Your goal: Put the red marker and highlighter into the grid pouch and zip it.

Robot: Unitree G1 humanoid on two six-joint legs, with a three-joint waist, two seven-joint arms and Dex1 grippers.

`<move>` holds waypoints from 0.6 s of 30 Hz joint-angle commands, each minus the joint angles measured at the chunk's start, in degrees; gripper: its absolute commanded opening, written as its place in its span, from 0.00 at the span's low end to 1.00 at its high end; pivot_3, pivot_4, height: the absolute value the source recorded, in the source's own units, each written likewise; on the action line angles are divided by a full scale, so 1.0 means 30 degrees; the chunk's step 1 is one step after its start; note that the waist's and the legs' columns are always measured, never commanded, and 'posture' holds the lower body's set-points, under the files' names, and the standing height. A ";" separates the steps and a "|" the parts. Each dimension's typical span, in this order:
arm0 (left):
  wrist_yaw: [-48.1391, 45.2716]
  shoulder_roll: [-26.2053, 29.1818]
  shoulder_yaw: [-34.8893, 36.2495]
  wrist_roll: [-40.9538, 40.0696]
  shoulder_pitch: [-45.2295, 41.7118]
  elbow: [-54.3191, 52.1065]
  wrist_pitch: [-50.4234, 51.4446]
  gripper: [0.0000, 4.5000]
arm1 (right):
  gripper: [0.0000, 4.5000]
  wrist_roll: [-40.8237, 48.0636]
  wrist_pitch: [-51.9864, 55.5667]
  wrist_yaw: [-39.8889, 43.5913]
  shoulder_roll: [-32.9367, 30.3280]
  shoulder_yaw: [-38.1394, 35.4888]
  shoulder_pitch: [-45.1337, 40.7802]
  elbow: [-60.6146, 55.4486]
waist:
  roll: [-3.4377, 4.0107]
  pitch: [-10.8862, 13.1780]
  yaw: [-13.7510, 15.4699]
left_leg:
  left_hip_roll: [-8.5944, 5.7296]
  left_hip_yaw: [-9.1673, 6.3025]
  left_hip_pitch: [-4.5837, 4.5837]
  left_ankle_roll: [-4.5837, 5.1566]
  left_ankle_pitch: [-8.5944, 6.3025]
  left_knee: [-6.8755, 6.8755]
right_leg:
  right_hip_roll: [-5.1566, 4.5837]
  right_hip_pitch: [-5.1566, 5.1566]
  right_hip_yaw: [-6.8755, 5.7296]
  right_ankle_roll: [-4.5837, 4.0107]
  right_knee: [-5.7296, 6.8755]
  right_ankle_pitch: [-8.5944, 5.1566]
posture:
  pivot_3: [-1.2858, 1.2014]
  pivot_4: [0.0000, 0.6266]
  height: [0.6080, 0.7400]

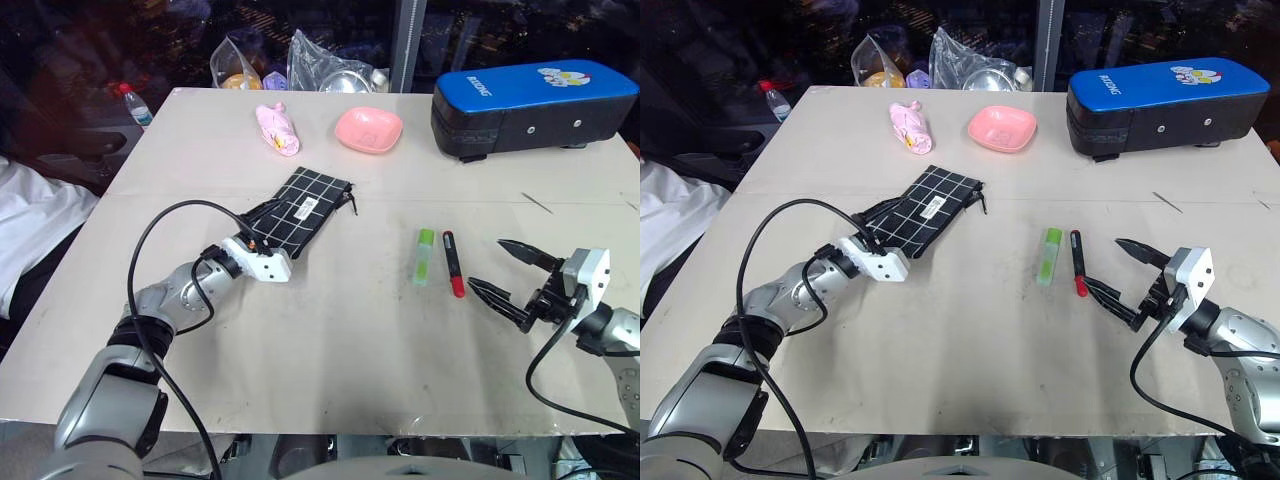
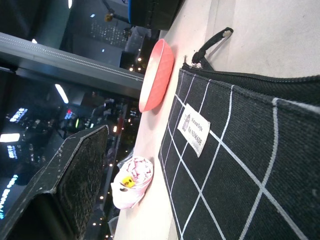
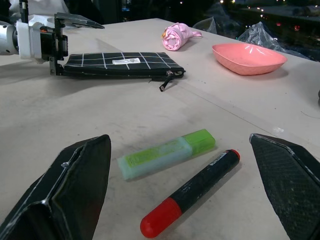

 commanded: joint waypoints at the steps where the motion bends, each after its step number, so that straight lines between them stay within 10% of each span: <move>1: 0.0501 0.0287 0.0085 -0.0215 0.0191 -0.0800 -0.0331 0.99 | 1.00 0.0036 -0.0268 -0.0024 -0.0063 -0.0331 -0.0222 -0.0495 | 0.0000 0.0000 -0.0001 | 0.0000 0.0000 0.0000 0.0000 0.0000 0.0000 | 0.0000 0.0000 0.0001 0.0000 0.0000 0.0000 | 0.52 0.24 0.98; 9: 0.0484 0.0071 -0.0014 -0.0187 0.0889 -0.1758 -0.0365 0.94 | 1.00 -0.0018 -0.0263 0.0101 -0.0110 -0.0266 -0.0390 -0.0350 | 0.0000 0.0000 0.0000 | 0.0002 0.0002 0.0001 -0.0001 0.0000 0.0000 | -0.0002 0.0000 0.0003 -0.0001 0.0000 0.0000 | 0.52 0.24 0.98; 18: 0.1090 0.0273 -0.0215 0.0196 0.1060 -0.1488 -0.0202 0.03 | 1.00 -0.0184 -0.0265 0.0105 0.0065 -0.0020 -0.0410 -0.0343 | 0.0020 -0.0014 0.0029 | -0.0002 0.0002 0.0011 -0.0001 0.0001 0.0002 | -0.0009 0.0008 0.0004 0.0000 0.0003 0.0000 | 0.52 0.24 0.98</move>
